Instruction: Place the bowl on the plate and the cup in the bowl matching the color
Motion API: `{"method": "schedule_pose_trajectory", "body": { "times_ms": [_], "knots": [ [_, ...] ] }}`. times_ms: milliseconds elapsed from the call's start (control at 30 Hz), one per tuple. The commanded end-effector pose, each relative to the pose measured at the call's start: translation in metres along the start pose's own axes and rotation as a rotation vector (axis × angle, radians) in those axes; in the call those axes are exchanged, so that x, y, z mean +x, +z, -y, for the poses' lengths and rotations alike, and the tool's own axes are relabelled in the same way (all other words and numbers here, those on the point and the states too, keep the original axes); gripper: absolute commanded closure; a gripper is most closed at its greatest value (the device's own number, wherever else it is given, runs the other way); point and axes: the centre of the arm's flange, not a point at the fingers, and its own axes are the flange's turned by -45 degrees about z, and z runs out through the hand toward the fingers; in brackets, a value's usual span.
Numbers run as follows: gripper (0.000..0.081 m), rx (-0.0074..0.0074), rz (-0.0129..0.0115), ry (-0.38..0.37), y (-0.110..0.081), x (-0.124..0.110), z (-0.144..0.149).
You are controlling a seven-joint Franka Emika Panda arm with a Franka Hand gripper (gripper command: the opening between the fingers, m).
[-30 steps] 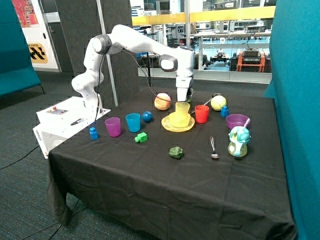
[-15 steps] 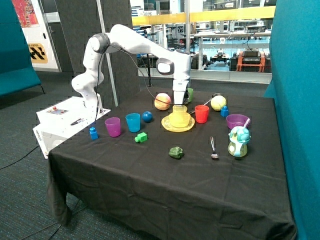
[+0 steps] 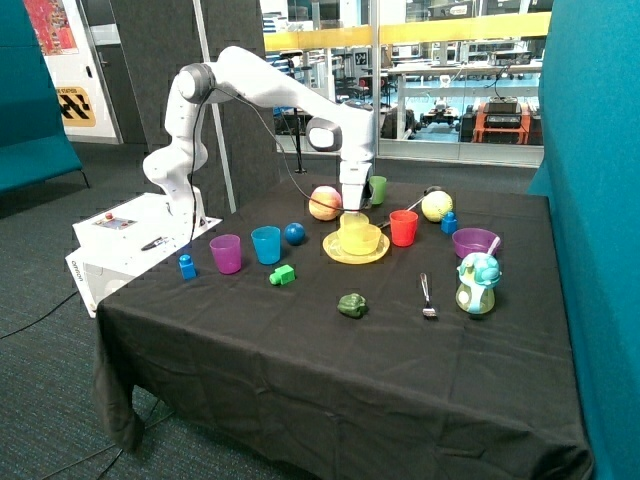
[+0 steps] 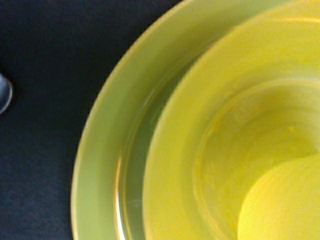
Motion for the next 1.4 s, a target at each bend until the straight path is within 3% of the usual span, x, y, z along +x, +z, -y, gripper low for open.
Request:
{"method": "schedule_pose_trajectory", "body": {
  "times_ms": [0, 233, 367, 833, 1000, 1367],
  "knots": [
    [0.0211, -0.0024, 0.0007, -0.001, 0.003, -0.007, -0.005],
    [0.0185, -0.0024, 0.0007, -0.003, 0.001, -0.01, -0.007],
    [0.0219, -0.0024, 0.0007, -0.01, -0.004, -0.01, -0.004],
    [0.0303, -0.0024, 0.0008, -0.025, -0.044, -0.015, 0.004],
    [0.0365, -0.0024, 0.0008, -0.03, -0.055, -0.025, 0.007],
    [0.042, -0.0024, 0.0008, -0.037, -0.071, -0.056, 0.017]
  ]
}}
